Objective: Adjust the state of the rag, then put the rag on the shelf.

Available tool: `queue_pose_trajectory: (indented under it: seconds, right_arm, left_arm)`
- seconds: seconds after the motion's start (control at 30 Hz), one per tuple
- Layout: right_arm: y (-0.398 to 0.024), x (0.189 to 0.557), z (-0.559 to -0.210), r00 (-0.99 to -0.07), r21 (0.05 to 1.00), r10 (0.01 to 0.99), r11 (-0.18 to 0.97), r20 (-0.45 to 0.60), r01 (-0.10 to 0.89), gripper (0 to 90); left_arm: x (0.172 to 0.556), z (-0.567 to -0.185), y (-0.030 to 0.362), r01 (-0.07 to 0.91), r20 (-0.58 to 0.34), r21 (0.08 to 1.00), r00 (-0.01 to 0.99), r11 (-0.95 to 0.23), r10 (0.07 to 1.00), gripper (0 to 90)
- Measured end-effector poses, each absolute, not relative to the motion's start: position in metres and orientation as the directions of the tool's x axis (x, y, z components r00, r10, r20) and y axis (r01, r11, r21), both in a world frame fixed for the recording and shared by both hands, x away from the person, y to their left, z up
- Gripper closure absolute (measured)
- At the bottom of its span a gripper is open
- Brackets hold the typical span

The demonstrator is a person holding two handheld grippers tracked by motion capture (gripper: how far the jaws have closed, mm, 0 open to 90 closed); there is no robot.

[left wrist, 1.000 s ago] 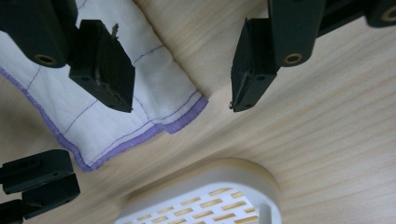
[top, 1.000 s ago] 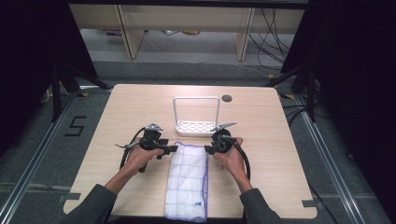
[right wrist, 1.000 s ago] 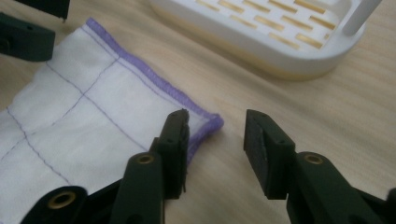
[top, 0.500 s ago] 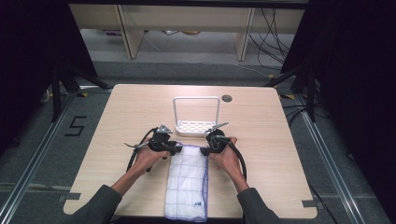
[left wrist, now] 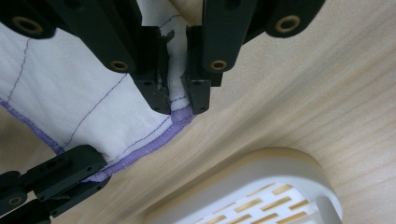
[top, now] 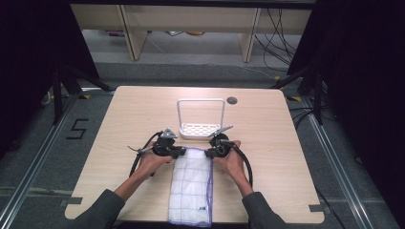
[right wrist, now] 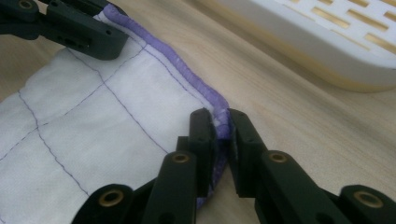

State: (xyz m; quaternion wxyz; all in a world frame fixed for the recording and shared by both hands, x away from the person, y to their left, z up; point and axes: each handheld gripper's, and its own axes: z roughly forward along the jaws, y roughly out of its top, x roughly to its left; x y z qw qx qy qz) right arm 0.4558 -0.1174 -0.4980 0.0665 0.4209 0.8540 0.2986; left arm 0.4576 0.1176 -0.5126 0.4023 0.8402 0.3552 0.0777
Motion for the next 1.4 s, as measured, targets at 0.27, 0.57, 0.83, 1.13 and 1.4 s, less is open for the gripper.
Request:
queue_pose_trajectory:
  seconds: [0.27,0.57,0.83,1.13,1.4]
  right_arm:
    - [-0.123,0.45,-0.484,-0.67,0.638,0.73,0.454,0.134,0.622,84.7]
    - [-0.123,0.444,-0.472,-0.673,0.655,0.727,0.444,0.136,0.611,84.8]
    - [-0.124,0.44,-0.458,-0.676,0.659,0.725,0.446,0.13,0.606,84.7]
    - [-0.129,0.437,-0.447,-0.686,0.681,0.716,0.437,0.132,0.587,84.8]
    - [-0.137,0.423,-0.421,-0.688,0.726,0.712,0.397,0.142,0.561,84.9]
  left_arm:
    - [0.455,-0.504,0.119,0.519,-0.155,0.752,0.739,-0.407,0.656,82.1]
    - [0.45,-0.489,0.123,0.522,-0.187,0.771,0.733,-0.365,0.654,82.6]
    - [0.447,-0.476,0.124,0.519,-0.201,0.776,0.743,-0.359,0.639,82.8]
    - [0.442,-0.462,0.127,0.505,-0.205,0.79,0.752,-0.347,0.627,83.0]
    - [0.428,-0.43,0.127,0.464,-0.196,0.823,0.773,-0.328,0.603,83.0]
